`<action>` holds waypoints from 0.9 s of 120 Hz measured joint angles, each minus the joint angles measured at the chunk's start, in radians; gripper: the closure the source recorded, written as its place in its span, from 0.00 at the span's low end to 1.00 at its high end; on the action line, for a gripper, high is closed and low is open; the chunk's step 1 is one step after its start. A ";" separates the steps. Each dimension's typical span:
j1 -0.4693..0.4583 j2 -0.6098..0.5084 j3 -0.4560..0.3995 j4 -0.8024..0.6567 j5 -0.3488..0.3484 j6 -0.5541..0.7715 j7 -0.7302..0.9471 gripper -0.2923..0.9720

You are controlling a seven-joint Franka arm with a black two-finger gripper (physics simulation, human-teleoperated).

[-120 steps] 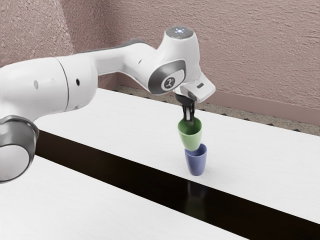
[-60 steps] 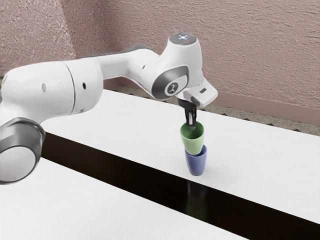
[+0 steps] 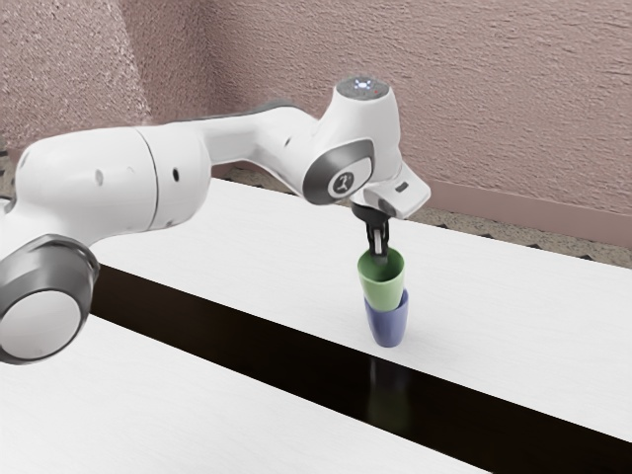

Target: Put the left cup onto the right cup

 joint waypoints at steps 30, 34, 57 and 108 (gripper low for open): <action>0.005 0.005 0.001 0.000 -0.005 0.003 0.003 0.63; 0.005 0.004 0.001 0.000 -0.005 0.002 0.004 0.57; 0.005 0.004 0.002 0.000 -0.006 0.002 0.012 0.37; 0.000 0.001 0.003 0.000 0.000 -0.002 0.024 0.25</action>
